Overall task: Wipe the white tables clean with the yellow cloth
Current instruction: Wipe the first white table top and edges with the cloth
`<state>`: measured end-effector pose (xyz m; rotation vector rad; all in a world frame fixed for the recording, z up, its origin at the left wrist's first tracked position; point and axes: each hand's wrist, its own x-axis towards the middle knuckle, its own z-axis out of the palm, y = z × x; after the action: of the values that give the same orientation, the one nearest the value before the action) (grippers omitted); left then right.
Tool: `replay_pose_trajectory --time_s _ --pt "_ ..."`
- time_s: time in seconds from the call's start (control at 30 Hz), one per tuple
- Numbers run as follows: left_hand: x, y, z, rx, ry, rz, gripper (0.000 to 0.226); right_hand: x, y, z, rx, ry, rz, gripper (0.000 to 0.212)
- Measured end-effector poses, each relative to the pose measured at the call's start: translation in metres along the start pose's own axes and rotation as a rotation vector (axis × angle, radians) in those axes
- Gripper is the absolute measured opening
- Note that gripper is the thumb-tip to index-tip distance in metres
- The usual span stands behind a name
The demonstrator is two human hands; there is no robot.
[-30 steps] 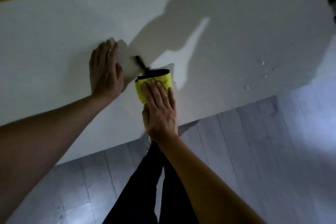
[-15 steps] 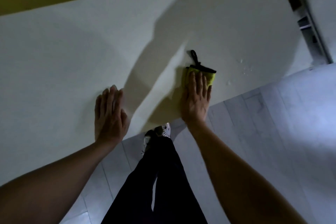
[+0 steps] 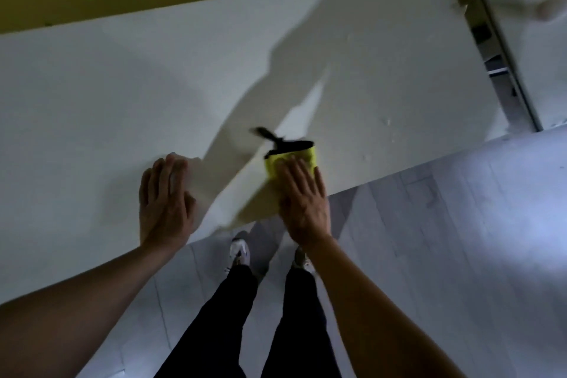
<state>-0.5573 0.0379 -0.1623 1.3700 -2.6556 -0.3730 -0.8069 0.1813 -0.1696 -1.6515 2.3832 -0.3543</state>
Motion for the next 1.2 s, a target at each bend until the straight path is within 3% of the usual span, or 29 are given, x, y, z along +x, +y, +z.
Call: replay_pose_trajectory --time_s 0.1,0.23,0.33,0.43,0.5,0.8,0.9,1.07,1.2 --pt "0.003 0.01 0.002 0.006 0.006 -0.069 0.064 0.002 0.051 -0.018 -0.017 0.03 0.117 0.061" --pt "0.016 0.036 0.005 -0.025 0.026 -0.1 0.059 0.009 0.028 -0.011 0.02 0.082 0.268 0.056" --pt "0.024 0.076 0.019 -0.035 0.016 0.013 0.06 0.013 0.001 -0.003 -0.002 -0.005 0.074 0.06" --pt "0.04 0.125 0.038 -0.061 0.061 -0.054 0.059 0.018 0.013 -0.006 -0.012 -0.097 -0.177 0.062" --pt "0.055 0.153 0.05 -0.09 0.088 -0.116 0.06 0.022 0.04 -0.014 -0.017 -0.121 -0.243 0.062" --pt "0.115 0.224 0.083 -0.029 0.093 0.025 0.064 0.042 0.231 -0.087 0.027 0.067 0.185 0.057" --pt "0.116 0.225 0.087 0.01 0.107 0.009 0.065 0.049 0.26 -0.097 0.015 0.121 0.366 0.059" --pt "0.117 0.224 0.092 0.024 0.124 0.001 0.066 0.047 0.211 -0.077 0.019 0.155 0.463 0.065" --pt "0.118 0.221 0.094 0.014 0.127 -0.001 0.065 0.029 0.12 -0.041 0.022 0.056 0.131 0.063"
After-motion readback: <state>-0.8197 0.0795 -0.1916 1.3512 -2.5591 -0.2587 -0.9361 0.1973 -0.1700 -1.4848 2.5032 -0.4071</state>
